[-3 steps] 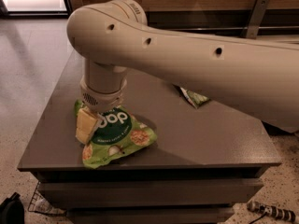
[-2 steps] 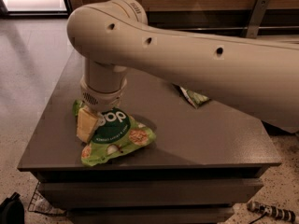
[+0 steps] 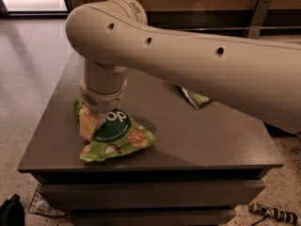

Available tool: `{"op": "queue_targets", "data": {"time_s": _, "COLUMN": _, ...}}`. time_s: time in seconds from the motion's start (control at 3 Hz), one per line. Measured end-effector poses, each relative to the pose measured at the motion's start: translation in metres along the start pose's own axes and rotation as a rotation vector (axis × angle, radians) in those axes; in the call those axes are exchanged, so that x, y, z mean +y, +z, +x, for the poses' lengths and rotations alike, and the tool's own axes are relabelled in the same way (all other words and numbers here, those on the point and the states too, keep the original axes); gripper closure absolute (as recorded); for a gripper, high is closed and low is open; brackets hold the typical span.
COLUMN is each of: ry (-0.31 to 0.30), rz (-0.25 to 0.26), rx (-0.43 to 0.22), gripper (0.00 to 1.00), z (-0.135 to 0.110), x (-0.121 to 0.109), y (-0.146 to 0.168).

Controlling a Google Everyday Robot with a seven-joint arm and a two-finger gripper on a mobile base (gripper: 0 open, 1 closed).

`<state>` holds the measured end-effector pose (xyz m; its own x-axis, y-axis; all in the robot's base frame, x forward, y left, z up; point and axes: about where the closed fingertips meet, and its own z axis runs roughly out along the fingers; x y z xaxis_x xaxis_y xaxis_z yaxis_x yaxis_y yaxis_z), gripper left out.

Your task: Move green rice chip bag near blue chip bag

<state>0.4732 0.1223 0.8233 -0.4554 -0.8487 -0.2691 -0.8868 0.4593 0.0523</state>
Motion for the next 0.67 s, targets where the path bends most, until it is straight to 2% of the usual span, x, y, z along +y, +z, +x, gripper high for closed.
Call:
{"op": "queue_targets", "data": {"time_s": 0.33, "ry": 0.017, "rz": 0.060, "rx": -0.039, "gripper": 1.00, "z": 0.002, "x": -0.014, "y": -0.026}}
{"op": "queue_targets", "data": {"time_s": 0.67, "ry": 0.028, "rz": 0.141, "rx": -0.128, "gripper": 1.00, "z": -0.004, "x": -0.043, "y": -0.071}}
